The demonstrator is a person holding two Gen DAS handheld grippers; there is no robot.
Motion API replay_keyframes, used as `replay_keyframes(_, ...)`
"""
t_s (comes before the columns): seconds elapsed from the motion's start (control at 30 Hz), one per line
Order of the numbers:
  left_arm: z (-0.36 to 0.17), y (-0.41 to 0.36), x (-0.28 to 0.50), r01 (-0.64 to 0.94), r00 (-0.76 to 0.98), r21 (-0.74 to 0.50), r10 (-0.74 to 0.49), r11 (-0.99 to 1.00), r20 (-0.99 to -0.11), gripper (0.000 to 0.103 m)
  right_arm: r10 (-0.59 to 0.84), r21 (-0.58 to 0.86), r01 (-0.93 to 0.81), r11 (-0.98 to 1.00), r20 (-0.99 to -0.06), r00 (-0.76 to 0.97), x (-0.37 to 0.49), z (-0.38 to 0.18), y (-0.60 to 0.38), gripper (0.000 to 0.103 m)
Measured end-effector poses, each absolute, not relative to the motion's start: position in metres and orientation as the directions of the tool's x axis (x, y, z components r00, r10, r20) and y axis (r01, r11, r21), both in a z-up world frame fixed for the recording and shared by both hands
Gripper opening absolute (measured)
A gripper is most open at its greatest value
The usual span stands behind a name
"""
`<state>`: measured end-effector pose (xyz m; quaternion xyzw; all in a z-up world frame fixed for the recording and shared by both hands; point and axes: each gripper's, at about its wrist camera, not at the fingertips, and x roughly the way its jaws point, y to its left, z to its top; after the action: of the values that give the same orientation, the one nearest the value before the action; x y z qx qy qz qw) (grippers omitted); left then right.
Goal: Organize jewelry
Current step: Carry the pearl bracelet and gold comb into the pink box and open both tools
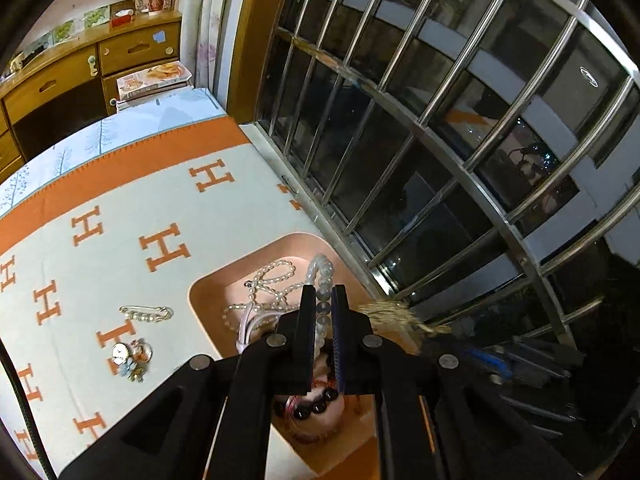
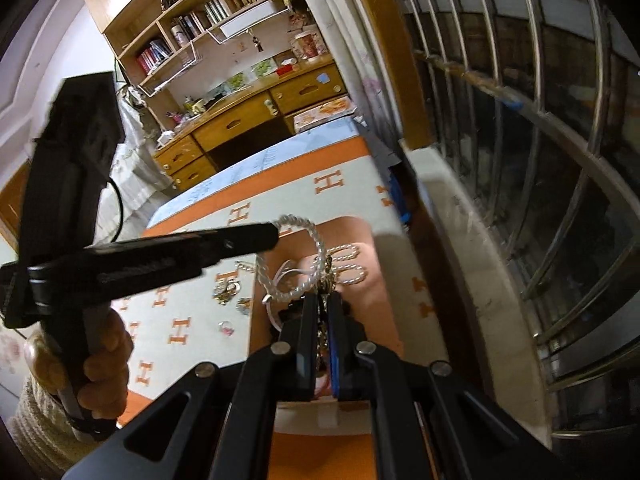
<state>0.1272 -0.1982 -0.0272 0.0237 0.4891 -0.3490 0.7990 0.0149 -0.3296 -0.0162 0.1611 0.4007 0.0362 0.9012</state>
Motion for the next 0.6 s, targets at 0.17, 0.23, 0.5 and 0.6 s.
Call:
replay_keyframes(0.17, -0.042, -0.199, 0.136, 0.55, 0.32, -0.308, -0.536, 0.777, -0.781, 0.024, 0.108, 0.228, 0.094, 0.969, -0.733, 0.672, 0.018, -0.022, -0.324, 0.004)
replay_keyframes(0.23, -0.042, -0.194, 0.131, 0.553, 0.331, -0.296, -0.531, 0.779, -0.78, 0.057, 0.056, 0.163, 0.099, 0.982, -0.745, 0.665, 0.022, -0.026, -0.318, 0.004)
replay_keyframes(0.5, -0.026, -0.144, 0.104, 0.479, 0.518, -0.149, -0.415, 0.865, -0.748, 0.083, 0.219, 0.267, 0.003, 0.964, -0.795, 0.565, 0.038, -0.05, -0.288, 0.006)
replay_keyframes(0.6, -0.023, -0.113, 0.097, 0.406, 0.573, -0.131, -0.364, 0.904, -0.735, 0.083, 0.23, 0.264, -0.023, 0.964, -0.793, 0.564, 0.037, -0.05, -0.275, 0.006)
